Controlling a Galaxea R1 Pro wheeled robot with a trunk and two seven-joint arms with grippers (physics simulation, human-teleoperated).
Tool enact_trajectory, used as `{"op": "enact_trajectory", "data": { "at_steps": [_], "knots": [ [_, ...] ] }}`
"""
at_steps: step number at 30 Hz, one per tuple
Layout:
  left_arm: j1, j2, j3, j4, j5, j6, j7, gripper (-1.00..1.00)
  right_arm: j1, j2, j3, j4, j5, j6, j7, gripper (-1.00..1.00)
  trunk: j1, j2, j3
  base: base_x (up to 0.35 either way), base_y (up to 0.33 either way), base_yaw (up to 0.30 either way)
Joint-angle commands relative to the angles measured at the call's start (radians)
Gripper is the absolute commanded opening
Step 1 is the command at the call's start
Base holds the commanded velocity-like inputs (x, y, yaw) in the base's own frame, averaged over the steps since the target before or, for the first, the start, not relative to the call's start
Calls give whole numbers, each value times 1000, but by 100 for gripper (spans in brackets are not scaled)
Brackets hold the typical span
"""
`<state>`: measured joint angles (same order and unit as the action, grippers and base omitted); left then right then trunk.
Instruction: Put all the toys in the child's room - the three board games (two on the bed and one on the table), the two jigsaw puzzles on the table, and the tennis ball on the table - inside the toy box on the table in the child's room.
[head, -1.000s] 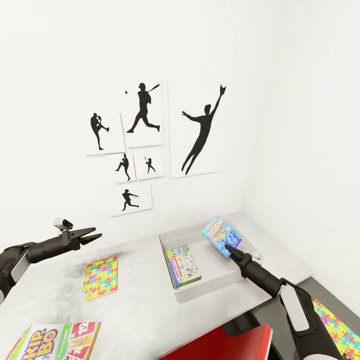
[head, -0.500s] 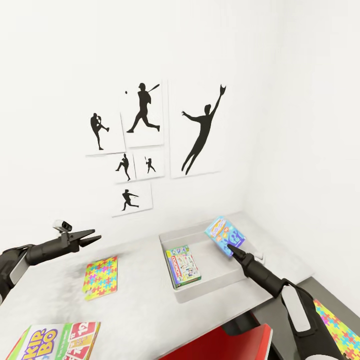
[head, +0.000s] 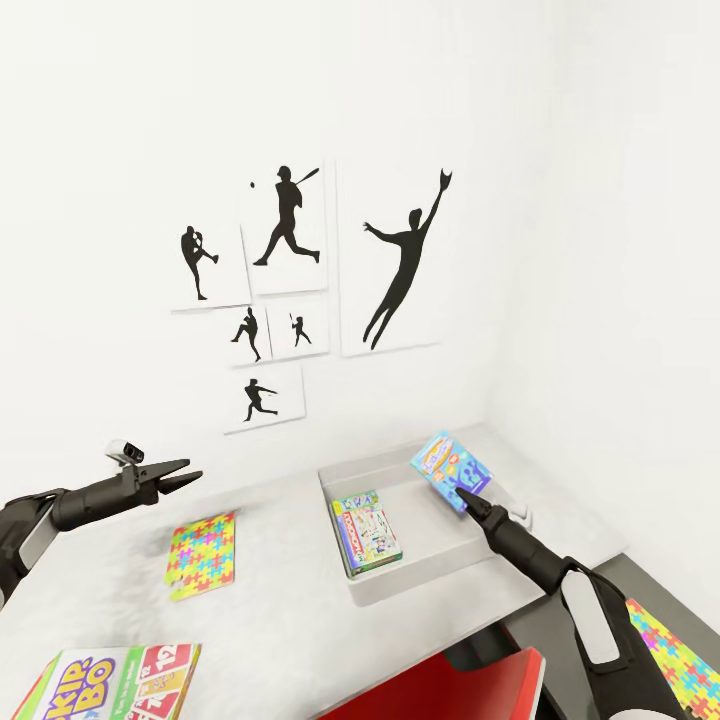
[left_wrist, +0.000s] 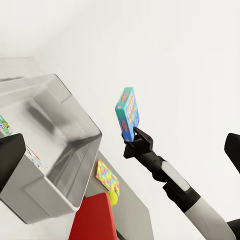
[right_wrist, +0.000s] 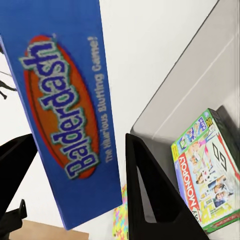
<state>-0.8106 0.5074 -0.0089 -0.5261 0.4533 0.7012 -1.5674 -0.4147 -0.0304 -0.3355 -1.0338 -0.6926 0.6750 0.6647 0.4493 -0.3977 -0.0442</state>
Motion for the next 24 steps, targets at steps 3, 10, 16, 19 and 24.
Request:
{"op": "enact_trajectory", "data": {
  "at_steps": [3,10,16,19,24],
  "knots": [
    [-1,0,-1,0,1,11,-3,100,-1,0,-2,0,-7,10,-16,-100,1,-2,-2,0,0,0],
    [-1,0,0,0,1,11,-3,100,-1,-2,-2,3,-7,14,-56,-100,1,-2,-2,0,0,0],
    [-1,0,-1,0,1,11,-3,100,-2,-2,-1,10,-7,14,-57,-100,1,-2,-2,0,0,0],
    [-1,0,0,0,1,11,-3,100,-5,-2,-1,19,-6,14,-57,-100,1,-2,-2,0,0,0],
    [-1,0,0,0,1,11,-3,100,-12,-3,0,40,-5,15,-73,-100,1,-2,-2,0,0,0]
  ]
}}
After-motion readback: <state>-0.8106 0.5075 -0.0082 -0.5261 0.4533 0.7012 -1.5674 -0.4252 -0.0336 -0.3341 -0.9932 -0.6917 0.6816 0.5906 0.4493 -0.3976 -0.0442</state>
